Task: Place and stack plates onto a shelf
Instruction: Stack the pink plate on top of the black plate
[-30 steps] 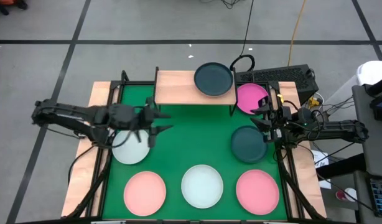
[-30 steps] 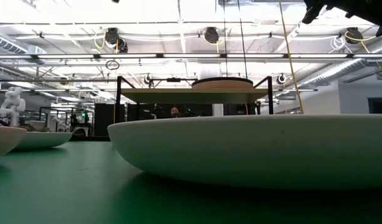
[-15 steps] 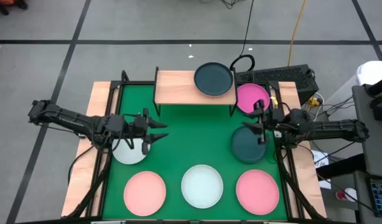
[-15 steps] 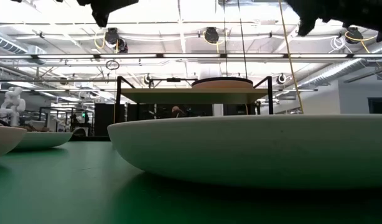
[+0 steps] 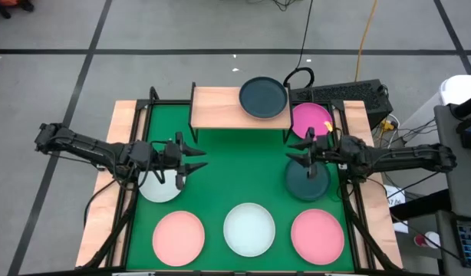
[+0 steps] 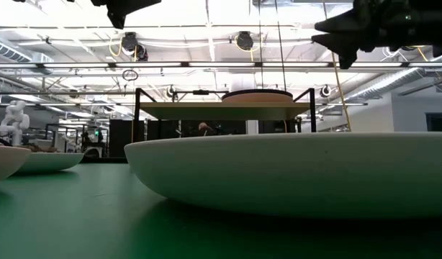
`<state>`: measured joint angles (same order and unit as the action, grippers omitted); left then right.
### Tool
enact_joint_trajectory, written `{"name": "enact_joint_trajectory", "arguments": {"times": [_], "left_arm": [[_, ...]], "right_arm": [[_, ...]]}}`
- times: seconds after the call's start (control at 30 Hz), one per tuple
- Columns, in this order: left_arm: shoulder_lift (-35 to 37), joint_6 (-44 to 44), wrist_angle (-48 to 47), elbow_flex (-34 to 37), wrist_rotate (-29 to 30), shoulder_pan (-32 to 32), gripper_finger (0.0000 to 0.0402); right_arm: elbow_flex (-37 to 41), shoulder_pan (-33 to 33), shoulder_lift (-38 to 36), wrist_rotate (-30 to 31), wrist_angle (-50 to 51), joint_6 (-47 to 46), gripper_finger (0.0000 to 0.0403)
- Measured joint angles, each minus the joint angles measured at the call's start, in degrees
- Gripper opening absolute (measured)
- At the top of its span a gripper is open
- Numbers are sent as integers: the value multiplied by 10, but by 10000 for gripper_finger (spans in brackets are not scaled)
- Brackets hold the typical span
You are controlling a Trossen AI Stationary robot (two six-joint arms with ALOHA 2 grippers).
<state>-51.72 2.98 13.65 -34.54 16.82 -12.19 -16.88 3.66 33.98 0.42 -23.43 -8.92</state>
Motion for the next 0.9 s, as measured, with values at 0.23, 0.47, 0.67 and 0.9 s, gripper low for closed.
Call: {"name": "enact_joint_trajectory", "arguments": {"times": [0.23, 0.47, 0.67, 0.9], "left_arm": [[0, -1, 0, 0, 3, 0, 170], [0, 2, -1, 0, 3, 0, 170], [0, 5, -2, 0, 3, 0, 170], [0, 5, -1, 0, 3, 0, 170]], "right_arm": [[-127, 0, 32, -1, 277, 6, 141], [-208, 0, 84, 28, 536, -38, 141], [-207, 0, 109, 87, 683, -137, 141], [-198, 8, 135, 203, 694, -130, 141]]}}
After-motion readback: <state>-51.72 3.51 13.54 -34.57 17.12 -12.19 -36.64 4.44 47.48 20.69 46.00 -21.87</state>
